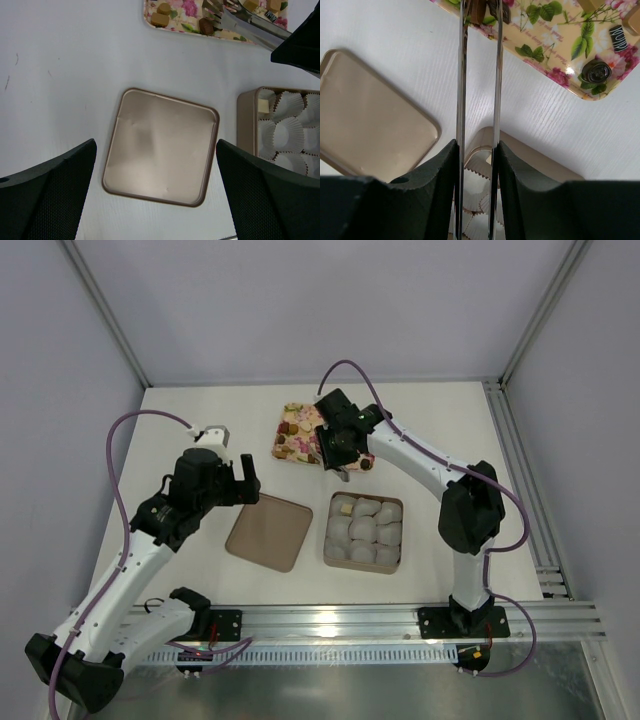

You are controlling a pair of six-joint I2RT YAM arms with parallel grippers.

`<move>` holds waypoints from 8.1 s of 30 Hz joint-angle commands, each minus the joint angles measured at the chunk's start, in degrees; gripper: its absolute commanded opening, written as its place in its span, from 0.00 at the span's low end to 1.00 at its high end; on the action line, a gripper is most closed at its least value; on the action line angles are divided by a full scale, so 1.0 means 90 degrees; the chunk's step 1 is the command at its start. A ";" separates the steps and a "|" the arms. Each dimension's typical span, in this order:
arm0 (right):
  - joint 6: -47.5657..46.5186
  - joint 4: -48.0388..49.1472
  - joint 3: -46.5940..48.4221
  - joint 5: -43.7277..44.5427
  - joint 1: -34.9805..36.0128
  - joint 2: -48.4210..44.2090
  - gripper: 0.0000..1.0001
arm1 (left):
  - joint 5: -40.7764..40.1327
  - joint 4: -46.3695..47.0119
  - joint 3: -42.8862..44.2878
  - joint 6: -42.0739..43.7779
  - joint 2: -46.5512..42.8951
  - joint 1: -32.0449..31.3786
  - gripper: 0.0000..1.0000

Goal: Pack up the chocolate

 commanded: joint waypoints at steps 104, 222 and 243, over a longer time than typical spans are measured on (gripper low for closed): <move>-0.0291 0.0024 0.0508 0.0326 -0.0020 -0.0833 0.24 | 0.0008 0.0087 0.0209 -0.0024 0.0053 0.0020 1.00; -0.0945 0.0307 -0.0654 -0.1247 -0.1914 -0.0482 0.33 | 0.0096 0.0067 0.0219 -0.0044 0.0200 0.0020 1.00; -0.0653 -0.0034 -0.1084 -0.1110 -0.1914 -0.2103 0.27 | 0.0203 0.0067 0.0228 -0.0073 0.0102 0.0020 1.00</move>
